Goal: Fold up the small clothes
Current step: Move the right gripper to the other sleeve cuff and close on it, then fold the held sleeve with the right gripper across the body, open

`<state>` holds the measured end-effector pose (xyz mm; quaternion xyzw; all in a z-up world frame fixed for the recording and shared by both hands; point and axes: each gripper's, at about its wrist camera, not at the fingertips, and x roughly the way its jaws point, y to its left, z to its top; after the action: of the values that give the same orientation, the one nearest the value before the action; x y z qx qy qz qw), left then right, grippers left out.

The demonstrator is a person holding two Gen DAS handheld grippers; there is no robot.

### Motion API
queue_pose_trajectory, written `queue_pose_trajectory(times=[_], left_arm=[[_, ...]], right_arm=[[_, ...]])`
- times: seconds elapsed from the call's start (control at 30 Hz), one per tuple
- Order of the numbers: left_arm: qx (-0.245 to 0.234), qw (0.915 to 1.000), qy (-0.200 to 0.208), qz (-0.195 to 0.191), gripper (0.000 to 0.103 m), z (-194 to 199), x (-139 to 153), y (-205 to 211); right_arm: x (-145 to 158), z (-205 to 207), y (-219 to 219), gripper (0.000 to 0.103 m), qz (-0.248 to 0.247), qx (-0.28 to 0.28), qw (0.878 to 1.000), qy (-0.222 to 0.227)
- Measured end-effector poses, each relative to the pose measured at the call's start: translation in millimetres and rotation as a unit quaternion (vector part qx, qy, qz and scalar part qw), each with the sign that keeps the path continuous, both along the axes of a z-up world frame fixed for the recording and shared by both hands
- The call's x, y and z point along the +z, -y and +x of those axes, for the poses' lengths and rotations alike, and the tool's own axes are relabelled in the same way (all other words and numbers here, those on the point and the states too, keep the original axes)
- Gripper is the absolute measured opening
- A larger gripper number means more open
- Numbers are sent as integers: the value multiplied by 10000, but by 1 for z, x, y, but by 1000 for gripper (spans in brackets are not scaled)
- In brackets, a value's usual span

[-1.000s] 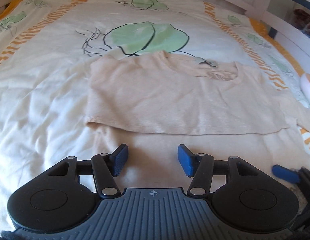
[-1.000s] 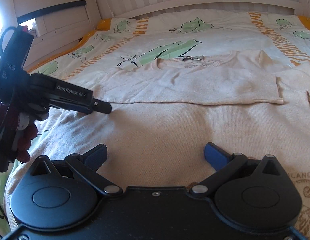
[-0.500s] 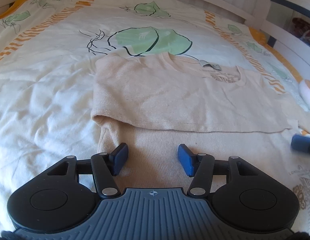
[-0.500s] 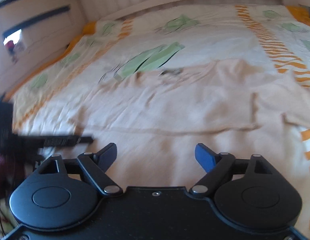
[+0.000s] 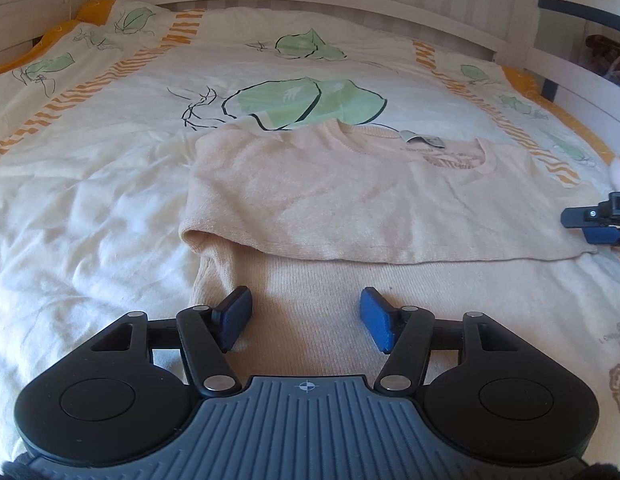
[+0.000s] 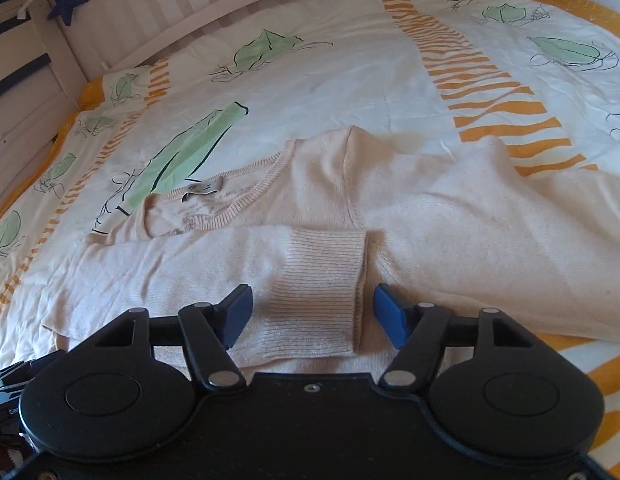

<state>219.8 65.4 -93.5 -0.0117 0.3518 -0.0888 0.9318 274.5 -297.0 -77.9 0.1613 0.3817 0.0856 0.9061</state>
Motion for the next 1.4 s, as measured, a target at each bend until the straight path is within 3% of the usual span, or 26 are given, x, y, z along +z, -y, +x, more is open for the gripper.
queue_pose_trajectory(times=[0.1,0.17,0.2,0.4,0.53,0.63,0.83,1.03,1.13,1.2,1.23,1.4], left_arm=[[11,10000,29,39,59,-1,-1,1],[11,10000,41,41,59,-1,-1,1],[13,10000,43,37,59,-1,-1,2],[16,10000,47,27,59,-1,-1,1],[8,10000,38,8,59,-1,0,0],[-4,10000,11,-72,59,0,2,-2],[-41,9998,-132,165,59,9,13,1],[455,9987,-158,137,59,36,16,-10],[604,9972,-313,-304,59,41,12,-27],[558,9976,-306,-267,58,37,13,-28],[508,9980,-307,-205,58,34,14,-27],[678,9969,-376,-125,58,19,27,-37]], right_arm=[[1,6,-1,49,117,78,9999,-42],[3,9,-4,29,35,89,9999,-48],[5,10,-4,11,14,111,9999,-45],[44,14,-2,10,-407,24,9970,663],[32,25,11,10,-468,-249,9979,381],[21,25,6,10,-712,-153,9971,210],[29,16,10,10,-724,-151,9967,333],[35,15,10,10,-724,-102,9964,418],[28,21,15,10,-768,-200,9966,215],[23,22,16,12,-1020,-403,9940,41],[23,22,16,18,-1126,-495,9924,50],[36,9,-3,19,-1203,-275,9904,625]])
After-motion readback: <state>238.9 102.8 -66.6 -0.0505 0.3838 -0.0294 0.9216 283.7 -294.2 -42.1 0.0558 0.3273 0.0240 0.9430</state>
